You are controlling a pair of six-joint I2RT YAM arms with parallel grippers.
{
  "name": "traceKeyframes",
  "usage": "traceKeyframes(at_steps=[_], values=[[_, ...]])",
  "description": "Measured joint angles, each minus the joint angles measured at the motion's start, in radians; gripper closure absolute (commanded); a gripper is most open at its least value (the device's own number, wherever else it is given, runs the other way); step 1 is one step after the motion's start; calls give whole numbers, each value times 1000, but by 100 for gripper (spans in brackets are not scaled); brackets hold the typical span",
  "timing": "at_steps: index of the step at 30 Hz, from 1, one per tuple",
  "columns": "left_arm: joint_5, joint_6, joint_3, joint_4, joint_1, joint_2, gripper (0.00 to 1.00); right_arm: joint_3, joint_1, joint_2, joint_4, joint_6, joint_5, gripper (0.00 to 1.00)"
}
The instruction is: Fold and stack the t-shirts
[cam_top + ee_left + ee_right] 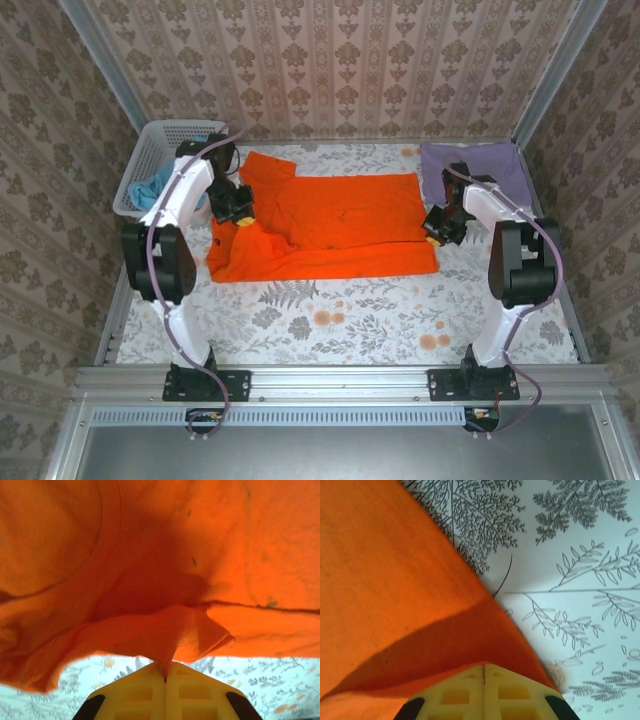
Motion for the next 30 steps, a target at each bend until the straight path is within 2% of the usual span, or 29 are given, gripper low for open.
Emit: traceKeyframes(at_steps=[2,3,6,7,9,11,12,14,17,20,23,27,30], values=[[0,4,42,0,11,54,100,11,0,21,-1,0,10,100],[0,6,68,-1,17,82,93,14,0,28,-1,0,13,100],[-1,16,133,-1,29,147,82,24,-1,43,-3,1,16,91],[-1,21,142,3,32,161,81,26,-3,46,-3,0,20,90],[-1,23,153,2,35,177,79,26,-10,46,-4,1,21,82],[-4,23,169,2,39,183,60,26,-31,45,-2,4,21,80],[-11,23,182,-1,39,183,56,23,-44,42,-1,5,21,78],[-35,26,214,-1,40,180,55,8,-68,21,0,4,21,73],[-77,27,206,7,40,144,56,-48,-86,-59,35,12,5,72],[-88,30,77,42,34,31,55,-138,-60,-185,98,27,-49,72],[-72,31,-113,68,6,-121,53,-200,16,-269,158,34,-119,75],[4,29,-344,119,-40,-269,54,-244,140,-276,225,35,-193,77],[61,28,-441,168,-68,-280,54,-280,200,-269,255,50,-225,78]])
